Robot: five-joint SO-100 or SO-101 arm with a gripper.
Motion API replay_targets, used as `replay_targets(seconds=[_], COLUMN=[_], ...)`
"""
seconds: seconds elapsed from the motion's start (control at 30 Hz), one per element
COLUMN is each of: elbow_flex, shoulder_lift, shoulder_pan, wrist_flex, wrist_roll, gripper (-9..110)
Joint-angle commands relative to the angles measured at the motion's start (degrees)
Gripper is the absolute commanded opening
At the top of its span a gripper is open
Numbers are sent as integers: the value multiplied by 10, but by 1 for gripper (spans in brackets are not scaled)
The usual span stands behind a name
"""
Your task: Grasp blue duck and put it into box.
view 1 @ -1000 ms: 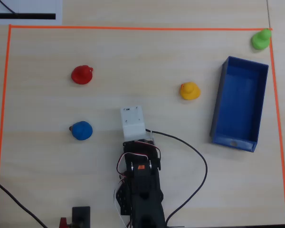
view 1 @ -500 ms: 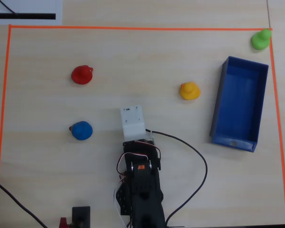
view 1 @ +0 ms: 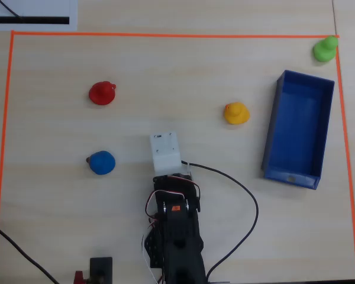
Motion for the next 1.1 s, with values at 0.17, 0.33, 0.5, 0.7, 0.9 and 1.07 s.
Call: replay_targets(seconds=[0.17, 0.33, 0.5, 0.7, 0.9, 1.07], elbow_flex=[-48, -376, -661, -767, -719, -667], shoulder_lift=[-80, -326, -546, -689, -749, -788], shoulder_pan=[-11, -173, -345, -419, -463, -439], wrist_flex=[-4, 49, 102, 151, 79, -22], wrist_roll=[-4, 136, 215, 183, 189, 168], gripper=[0, 0, 19, 31, 33, 34])
